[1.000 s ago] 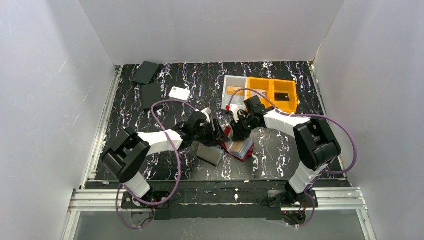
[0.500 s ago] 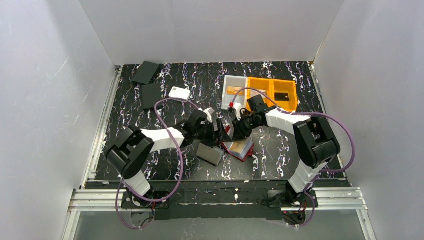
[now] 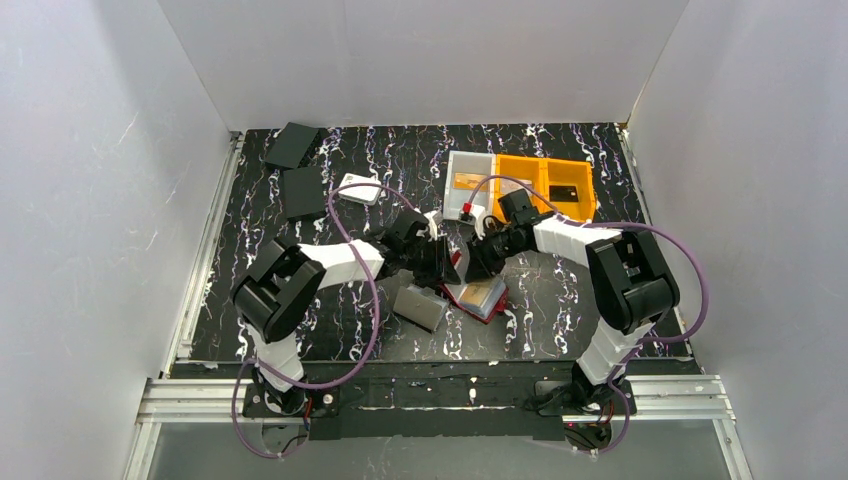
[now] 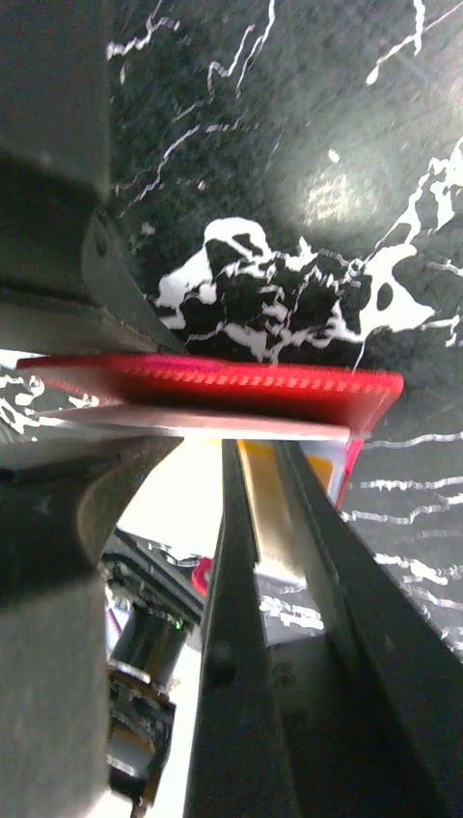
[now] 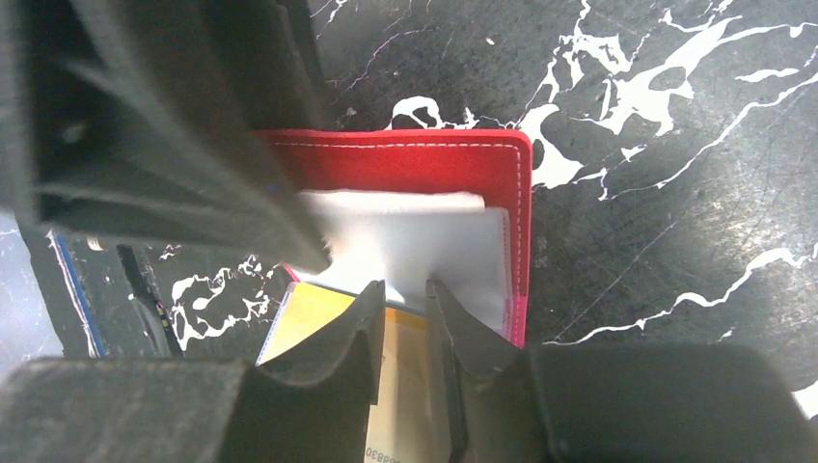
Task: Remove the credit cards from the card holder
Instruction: Open the card holder at the center of the board, then remove the credit card from the card holder.
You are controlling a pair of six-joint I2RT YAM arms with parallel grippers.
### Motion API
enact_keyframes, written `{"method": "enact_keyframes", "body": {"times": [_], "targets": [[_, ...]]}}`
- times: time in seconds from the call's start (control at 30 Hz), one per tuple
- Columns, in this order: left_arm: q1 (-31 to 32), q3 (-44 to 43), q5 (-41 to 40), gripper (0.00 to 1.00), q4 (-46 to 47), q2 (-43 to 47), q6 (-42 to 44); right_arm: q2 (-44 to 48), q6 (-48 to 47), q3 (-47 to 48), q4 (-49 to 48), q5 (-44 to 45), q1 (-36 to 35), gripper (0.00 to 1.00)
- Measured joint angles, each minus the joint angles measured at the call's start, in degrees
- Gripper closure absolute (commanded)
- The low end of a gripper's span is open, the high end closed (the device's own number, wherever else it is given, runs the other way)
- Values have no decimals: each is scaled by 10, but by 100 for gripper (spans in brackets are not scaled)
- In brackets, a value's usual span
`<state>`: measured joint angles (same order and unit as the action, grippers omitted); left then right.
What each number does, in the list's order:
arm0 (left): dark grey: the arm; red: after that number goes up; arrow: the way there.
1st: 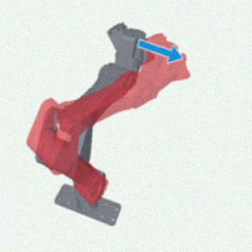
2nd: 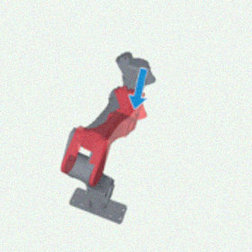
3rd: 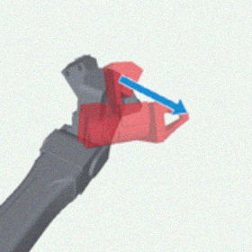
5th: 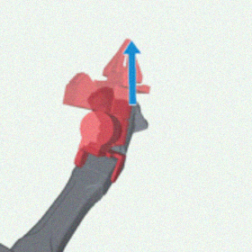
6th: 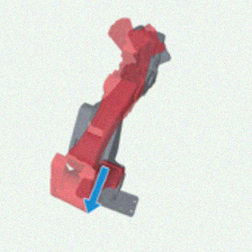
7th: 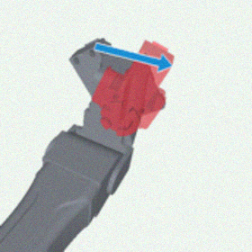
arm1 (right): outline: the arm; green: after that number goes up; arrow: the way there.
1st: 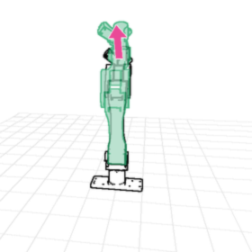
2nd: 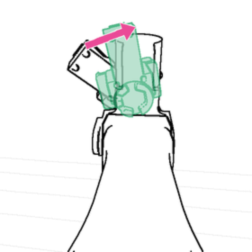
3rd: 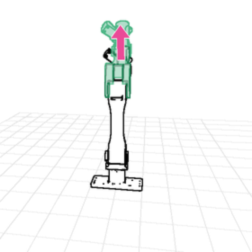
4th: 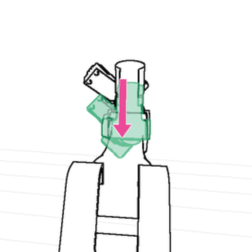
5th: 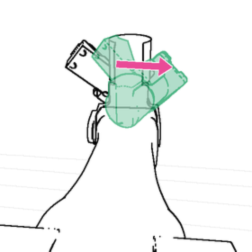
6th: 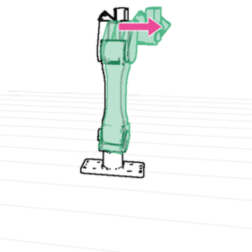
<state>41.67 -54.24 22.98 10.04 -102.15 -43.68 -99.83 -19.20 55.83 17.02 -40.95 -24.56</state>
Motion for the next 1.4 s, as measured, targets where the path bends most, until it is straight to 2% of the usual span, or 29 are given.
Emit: {"method": "enact_keyframes", "body": {"times": [0.07, 0.23, 0.3, 0.33, 0.43, 0.47, 0.53, 0.6, 0.63, 0.7, 0.9, 1.13, 1.4], "targets": [[0, -19, -7, 99, -21, -18, 14, 0, 0, 0, 1, -4, 4, 66], [0, -30, -16, 100, -47, -25, 39, 5, -5, 0, 10, -26, 25, 61], [0, -27, -20, 100, -47, -17, 40, 29, -18, 0, 37, -44, 39, 51], [0, -11, -27, 100, -30, 0, 30, 67, -24, -3, 57, -71, 52, 43], [7, 95, -84, 100, 51, 104, -35, 150, -14, -23, 86, -108, 71, 35], [20, 130, -118, 100, 95, 133, -63, 163, -5, -20, 109, -117, 75, 35], [35, 148, -147, 100, 133, 145, -88, 160, 47, -21, 125, -120, 83, 38], [46, 164, -169, 100, 169, 159, -108, 171, 137, -63, 70, -118, 98, 40], [47, 170, -177, 100, 185, 168, -118, 215, 229, -141, 2, -118, 109, 40], [47, 172, -182, 100, 209, 171, -129, 260, 314, -196, -68, -118, 111, 42], [47, 174, -184, 100, 242, 171, -150, 265, 435, -221, -184, -124, 141, 42], [47, 177, -180, 100, 267, 170, -162, 222, 505, -222, -254, -135, 144, 42], [49, 181, -179, 100, 275, 167, -168, 215, 513, -225, -275, -127, 144, 38]]}}
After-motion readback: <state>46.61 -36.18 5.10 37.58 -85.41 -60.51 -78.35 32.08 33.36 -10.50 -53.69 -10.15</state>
